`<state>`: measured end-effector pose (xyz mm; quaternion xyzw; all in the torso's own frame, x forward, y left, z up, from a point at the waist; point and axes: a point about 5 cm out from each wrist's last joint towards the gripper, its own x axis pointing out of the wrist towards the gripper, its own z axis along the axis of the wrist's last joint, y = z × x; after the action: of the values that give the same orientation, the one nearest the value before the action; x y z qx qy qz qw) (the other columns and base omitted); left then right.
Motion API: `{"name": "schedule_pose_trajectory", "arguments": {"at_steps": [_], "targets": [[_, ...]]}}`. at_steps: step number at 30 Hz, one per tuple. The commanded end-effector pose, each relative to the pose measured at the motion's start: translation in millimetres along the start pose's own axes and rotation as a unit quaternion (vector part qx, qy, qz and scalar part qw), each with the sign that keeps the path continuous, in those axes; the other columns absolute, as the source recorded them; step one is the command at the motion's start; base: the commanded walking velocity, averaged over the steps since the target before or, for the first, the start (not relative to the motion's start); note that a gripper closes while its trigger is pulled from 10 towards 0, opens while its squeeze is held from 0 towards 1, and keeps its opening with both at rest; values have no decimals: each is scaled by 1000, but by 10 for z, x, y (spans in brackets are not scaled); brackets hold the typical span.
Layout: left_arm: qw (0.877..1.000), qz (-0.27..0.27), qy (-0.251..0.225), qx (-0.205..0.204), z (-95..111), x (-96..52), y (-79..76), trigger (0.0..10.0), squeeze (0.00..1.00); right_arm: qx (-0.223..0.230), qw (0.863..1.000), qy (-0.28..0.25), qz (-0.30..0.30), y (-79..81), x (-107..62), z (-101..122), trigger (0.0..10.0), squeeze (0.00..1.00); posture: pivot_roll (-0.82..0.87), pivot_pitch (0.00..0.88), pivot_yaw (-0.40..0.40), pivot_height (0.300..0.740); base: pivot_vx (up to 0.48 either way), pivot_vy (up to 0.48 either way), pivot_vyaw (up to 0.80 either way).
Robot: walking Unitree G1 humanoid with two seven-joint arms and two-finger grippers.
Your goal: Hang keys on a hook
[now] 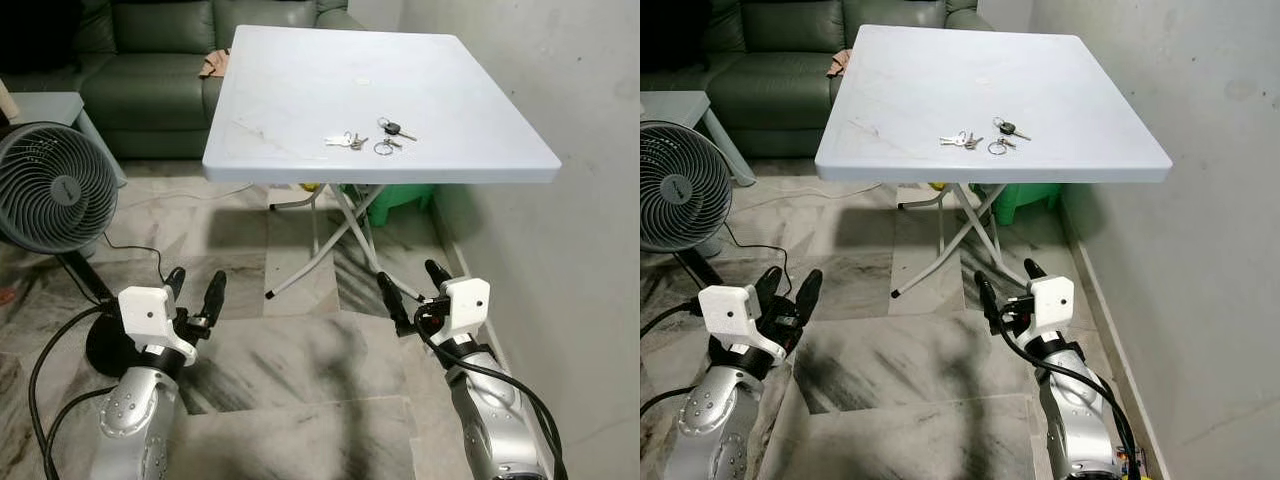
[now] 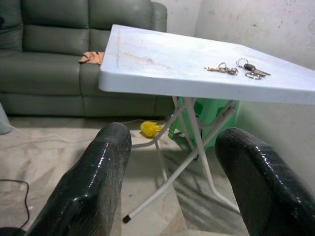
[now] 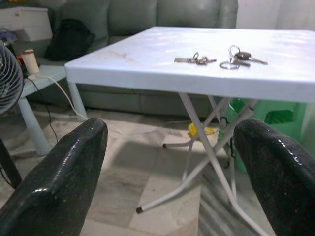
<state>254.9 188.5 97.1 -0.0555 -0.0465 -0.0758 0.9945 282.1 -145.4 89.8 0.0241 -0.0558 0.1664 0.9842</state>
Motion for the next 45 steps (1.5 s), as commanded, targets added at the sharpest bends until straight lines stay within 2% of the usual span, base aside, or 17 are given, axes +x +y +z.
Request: {"name": "schedule_pose_trajectory", "arguments": {"at_steps": [1, 45], "targets": [[1000, -4, -4, 3, 45, 2, -3, 10000, 0, 0, 1000, -7, 1, 1, 8, 52, 10000, 0, -204, 77, -26, 740, 401, 0, 0], [1000, -7, -1, -1, 62, 47, -48, 10000, 0, -9, 999, -1, 31, 49, 46, 88, 10000, 0, -196, 66, -40, 740, 389, 0, 0]]}}
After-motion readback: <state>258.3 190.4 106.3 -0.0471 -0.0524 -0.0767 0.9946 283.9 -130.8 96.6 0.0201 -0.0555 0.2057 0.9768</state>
